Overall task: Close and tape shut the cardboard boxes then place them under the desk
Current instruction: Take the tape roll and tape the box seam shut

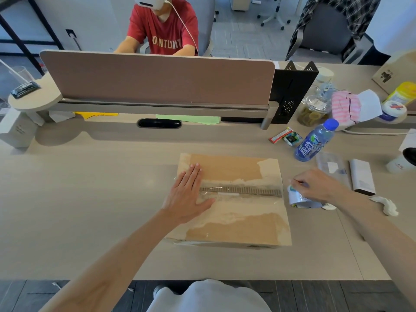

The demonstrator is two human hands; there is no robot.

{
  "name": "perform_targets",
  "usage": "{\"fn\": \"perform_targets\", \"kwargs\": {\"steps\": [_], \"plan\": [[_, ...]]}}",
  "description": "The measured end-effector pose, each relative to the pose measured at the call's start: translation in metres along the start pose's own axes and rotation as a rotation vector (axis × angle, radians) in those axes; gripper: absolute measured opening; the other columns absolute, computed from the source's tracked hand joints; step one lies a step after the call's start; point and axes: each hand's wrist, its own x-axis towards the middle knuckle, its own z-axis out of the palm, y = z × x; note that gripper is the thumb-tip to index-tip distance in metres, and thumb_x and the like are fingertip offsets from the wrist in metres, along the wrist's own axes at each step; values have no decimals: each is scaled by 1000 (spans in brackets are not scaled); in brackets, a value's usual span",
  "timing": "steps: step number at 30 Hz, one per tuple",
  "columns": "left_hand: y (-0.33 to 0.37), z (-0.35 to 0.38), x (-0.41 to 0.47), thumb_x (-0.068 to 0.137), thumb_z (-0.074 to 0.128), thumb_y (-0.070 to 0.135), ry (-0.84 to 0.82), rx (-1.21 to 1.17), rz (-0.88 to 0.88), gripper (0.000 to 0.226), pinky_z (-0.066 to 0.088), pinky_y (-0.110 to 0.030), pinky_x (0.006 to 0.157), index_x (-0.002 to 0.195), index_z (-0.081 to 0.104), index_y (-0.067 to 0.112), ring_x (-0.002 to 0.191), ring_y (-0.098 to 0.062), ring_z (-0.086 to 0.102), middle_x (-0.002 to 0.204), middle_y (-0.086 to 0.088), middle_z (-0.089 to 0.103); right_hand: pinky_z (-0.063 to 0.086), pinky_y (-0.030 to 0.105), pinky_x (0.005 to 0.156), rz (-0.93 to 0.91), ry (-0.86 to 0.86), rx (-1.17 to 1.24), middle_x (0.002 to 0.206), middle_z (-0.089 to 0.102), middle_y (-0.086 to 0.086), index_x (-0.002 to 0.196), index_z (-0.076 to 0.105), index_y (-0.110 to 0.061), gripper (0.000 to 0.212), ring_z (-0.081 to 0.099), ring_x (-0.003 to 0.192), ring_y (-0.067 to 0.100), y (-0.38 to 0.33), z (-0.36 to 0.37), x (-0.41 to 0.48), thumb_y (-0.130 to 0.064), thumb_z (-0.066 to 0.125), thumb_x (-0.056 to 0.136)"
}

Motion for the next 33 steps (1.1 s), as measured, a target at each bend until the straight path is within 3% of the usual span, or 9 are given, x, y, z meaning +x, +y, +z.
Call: {"fn": "perform_targets", "kwargs": {"steps": [5, 13, 19, 30, 33], "plan": [[0, 0, 0, 89, 16, 73, 14, 3, 7, 94, 9, -37, 120, 151, 23, 2, 148, -23, 12, 160, -13, 15, 25, 34, 54, 34, -34, -10, 50, 33, 2, 54, 32, -10, 51, 29, 49, 18, 0, 5, 4, -25, 52, 99], [0, 0, 0, 90, 24, 70, -5, 11, -10, 91, 18, -41, 119, 151, 24, 2, 148, -23, 14, 159, -13, 16, 28, 38, 55, 43, -34, -16, 47, 32, -2, 53, 28, -16, 53, 31, 49, 20, 2, 15, 4, -23, 53, 99], [0, 1, 0, 89, 27, 70, -13, 17, -7, 92, 19, -41, 120, 151, 23, 2, 149, -23, 12, 160, -13, 15, 22, 26, 49, 30, -3, -5, 45, 26, -1, 54, 23, -15, 54, 24, 45, 12, 2, 20, 4, -21, 54, 97], [0, 1, 0, 91, 20, 70, -24, 34, 2, 90, 8, -39, 121, 153, 15, 5, 149, -23, 3, 161, -12, 6, 33, 38, 54, 40, 8, 59, 46, 40, 1, 52, 33, -15, 50, 38, 46, 19, 10, 41, 5, -23, 50, 98], [0, 1, 0, 98, 14, 57, -36, 47, 29, 74, 20, -46, 119, 153, 20, 8, 148, -29, 11, 160, -15, 11, 39, 41, 56, 36, 69, 87, 48, 50, 3, 52, 35, -19, 49, 47, 49, 23, 9, 49, 2, -20, 51, 98]]}}
